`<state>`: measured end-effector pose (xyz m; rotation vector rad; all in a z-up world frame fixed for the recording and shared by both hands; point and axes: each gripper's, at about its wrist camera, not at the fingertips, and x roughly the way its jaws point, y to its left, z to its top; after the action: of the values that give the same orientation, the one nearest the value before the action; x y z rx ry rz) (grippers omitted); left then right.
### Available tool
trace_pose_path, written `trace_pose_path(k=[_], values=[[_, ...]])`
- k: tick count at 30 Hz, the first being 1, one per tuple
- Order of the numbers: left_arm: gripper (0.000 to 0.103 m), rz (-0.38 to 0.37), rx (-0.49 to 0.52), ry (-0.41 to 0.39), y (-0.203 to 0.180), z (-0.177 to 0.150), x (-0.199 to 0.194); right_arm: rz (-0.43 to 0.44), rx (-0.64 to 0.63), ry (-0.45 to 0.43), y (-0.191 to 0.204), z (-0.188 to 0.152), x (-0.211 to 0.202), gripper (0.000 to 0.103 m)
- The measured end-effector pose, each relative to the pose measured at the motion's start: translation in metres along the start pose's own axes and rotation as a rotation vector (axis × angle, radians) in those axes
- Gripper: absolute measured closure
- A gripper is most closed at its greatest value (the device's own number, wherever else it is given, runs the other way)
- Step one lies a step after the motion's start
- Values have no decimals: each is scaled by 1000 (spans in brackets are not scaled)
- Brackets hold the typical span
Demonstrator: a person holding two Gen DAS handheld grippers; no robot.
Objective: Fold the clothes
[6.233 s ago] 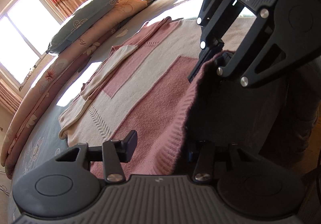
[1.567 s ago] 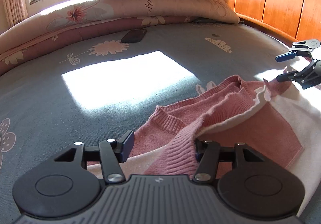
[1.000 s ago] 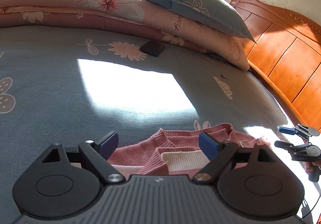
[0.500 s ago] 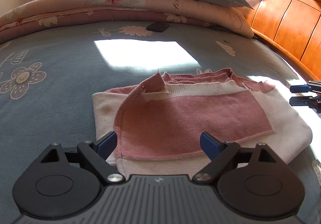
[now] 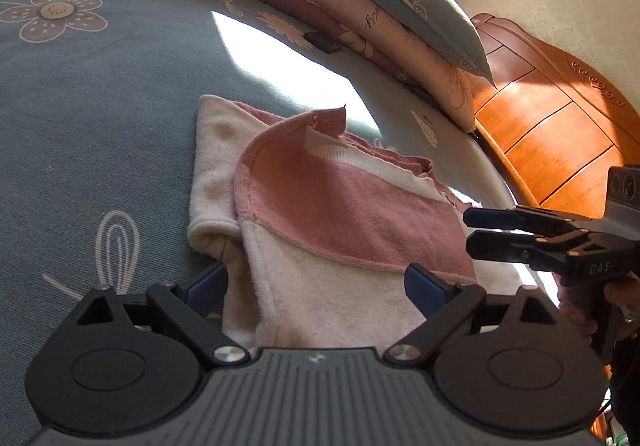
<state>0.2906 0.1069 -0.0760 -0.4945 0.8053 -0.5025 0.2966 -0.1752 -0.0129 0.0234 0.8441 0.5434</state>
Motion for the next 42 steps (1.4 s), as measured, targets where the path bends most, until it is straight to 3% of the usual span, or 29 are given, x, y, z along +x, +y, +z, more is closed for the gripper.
trace_pose_path(k=[4,6,8,10,13,15,19,23,26,31,34,37,42], values=[[8,75,-133,-41,34,9,-14,57,-7,-14,26,-5,28,16],[8,119,-153,-46,40,11,-18,60,-72,-29,49,-10,39,33],[8,128,-163,-47,41,12,-19,30,-157,-30,75,-14,53,60],[8,130,-164,-45,41,12,-18,0,-224,-33,94,-18,61,73],[8,131,-151,-34,40,13,-17,12,-288,22,117,-26,77,73],[8,139,-137,-28,38,13,-15,-9,-359,57,133,-38,88,79],[8,155,-114,-15,34,13,-11,-53,-398,29,149,-44,92,95],[8,165,-86,-8,29,11,-11,-54,-423,30,151,-43,79,94],[8,166,-56,-3,22,9,-11,-41,-341,6,135,-38,64,80],[8,195,62,17,1,4,-3,-141,-196,-51,86,-12,45,80],[8,211,98,23,-6,2,0,-147,-106,-73,59,9,44,80],[8,217,102,27,-7,2,3,-141,-26,-70,40,32,57,80],[8,239,74,31,3,5,1,-169,-22,-39,31,66,110,80]])
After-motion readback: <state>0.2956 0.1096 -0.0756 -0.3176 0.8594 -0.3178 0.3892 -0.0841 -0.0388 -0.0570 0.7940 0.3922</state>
